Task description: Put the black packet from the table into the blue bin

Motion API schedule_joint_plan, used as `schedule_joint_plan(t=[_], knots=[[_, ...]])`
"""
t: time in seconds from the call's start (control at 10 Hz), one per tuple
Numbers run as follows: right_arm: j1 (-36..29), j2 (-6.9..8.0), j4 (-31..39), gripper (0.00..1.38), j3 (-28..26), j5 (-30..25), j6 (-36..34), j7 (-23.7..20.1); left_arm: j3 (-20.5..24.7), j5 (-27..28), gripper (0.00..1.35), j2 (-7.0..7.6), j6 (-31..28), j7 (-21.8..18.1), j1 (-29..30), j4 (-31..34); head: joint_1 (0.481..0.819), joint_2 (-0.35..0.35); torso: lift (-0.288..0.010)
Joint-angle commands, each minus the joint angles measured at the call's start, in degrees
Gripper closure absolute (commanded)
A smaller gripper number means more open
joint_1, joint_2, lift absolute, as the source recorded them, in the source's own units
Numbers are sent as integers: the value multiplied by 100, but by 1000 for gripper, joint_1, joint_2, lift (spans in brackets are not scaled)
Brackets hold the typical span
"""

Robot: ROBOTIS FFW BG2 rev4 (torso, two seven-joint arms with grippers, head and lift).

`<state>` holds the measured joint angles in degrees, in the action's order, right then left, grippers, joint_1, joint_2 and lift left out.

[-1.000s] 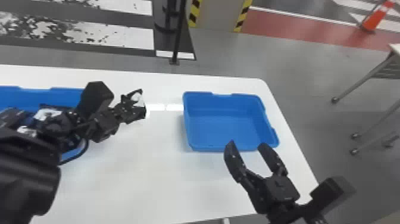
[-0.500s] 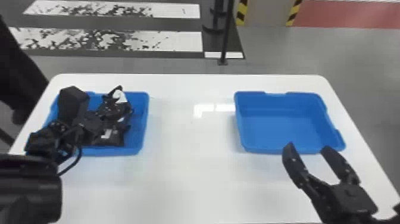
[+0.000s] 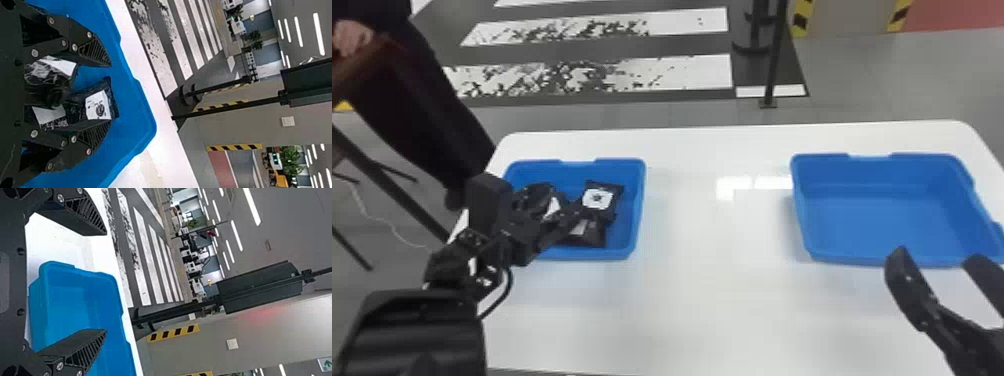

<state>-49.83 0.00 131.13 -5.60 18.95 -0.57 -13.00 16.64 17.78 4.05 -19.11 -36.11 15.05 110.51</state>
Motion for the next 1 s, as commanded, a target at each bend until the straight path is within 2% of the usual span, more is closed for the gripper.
schedule_joint_plan(t=[0.0,0.2,0.6,0.7,0.9], knots=[[-9,5,14,136,0,2,1,0,176,-350,182,-132,266,104,407,389,695,125,-110],[-23,5,28,136,0,2,1,8,347,-1195,188,-281,927,385,1068,853,695,132,-110],[-93,5,70,136,0,48,1,8,39,-2966,190,-290,2207,1440,2629,1584,695,123,-110],[-121,5,84,136,0,48,1,8,-19,-3161,190,-290,2390,1668,2939,1753,695,122,-110],[-163,5,112,136,-11,59,1,35,-19,-3412,190,-281,2727,1791,3262,1879,695,124,-110]])
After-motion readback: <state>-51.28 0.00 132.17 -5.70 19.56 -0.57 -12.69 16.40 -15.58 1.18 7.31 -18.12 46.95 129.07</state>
